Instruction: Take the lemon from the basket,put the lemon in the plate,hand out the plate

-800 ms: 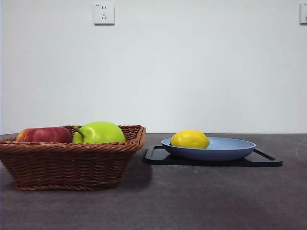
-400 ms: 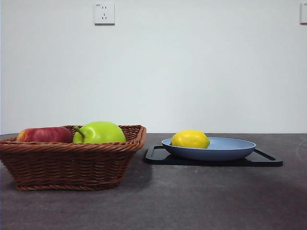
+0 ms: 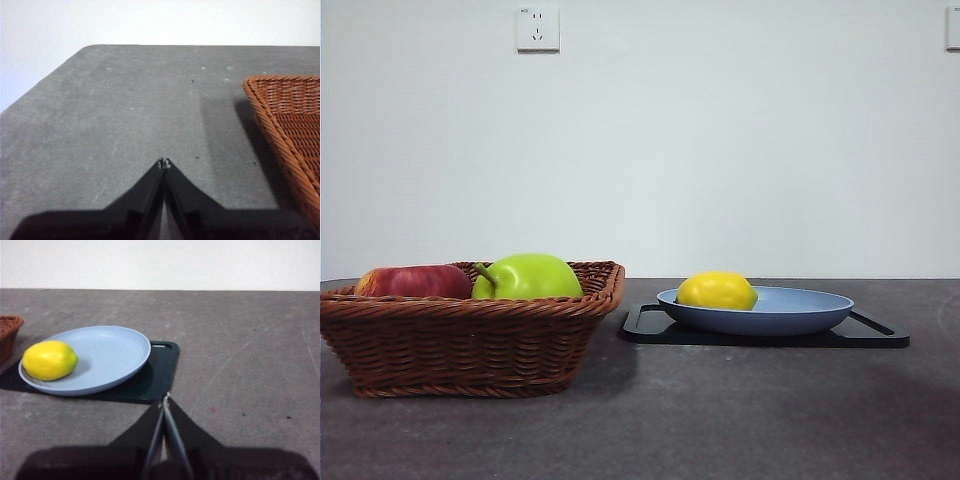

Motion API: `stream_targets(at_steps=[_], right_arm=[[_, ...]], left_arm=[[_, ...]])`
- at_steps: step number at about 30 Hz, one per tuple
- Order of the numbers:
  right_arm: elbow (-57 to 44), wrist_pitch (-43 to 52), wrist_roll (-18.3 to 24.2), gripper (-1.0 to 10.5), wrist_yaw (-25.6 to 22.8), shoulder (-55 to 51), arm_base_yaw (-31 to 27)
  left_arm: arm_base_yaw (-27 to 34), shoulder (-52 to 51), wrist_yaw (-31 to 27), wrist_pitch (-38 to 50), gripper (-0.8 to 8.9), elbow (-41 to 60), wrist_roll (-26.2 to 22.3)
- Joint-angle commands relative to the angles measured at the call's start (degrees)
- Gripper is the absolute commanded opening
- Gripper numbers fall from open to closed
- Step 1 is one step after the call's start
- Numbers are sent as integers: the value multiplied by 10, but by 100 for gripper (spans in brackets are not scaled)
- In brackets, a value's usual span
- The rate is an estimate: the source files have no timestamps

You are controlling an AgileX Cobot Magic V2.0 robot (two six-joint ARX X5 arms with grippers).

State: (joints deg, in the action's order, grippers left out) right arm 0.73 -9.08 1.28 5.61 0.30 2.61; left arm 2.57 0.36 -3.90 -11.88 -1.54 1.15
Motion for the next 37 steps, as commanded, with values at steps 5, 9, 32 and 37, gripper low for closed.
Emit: stream_targets(at_steps=[5, 9, 32, 37], right_arm=[[-3, -8, -59, 4, 0, -3, 0], [-3, -8, -59, 4, 1, -2, 0], [-3, -8, -59, 4, 0, -2, 0], [-3, -8, -59, 4, 0, -2, 0]], left_arm=[[2, -3, -2, 3, 9, 4, 6], [1, -3, -2, 3, 9, 4, 6], [1, -3, -2, 3, 9, 4, 6], [1, -3, -2, 3, 9, 4, 6]])
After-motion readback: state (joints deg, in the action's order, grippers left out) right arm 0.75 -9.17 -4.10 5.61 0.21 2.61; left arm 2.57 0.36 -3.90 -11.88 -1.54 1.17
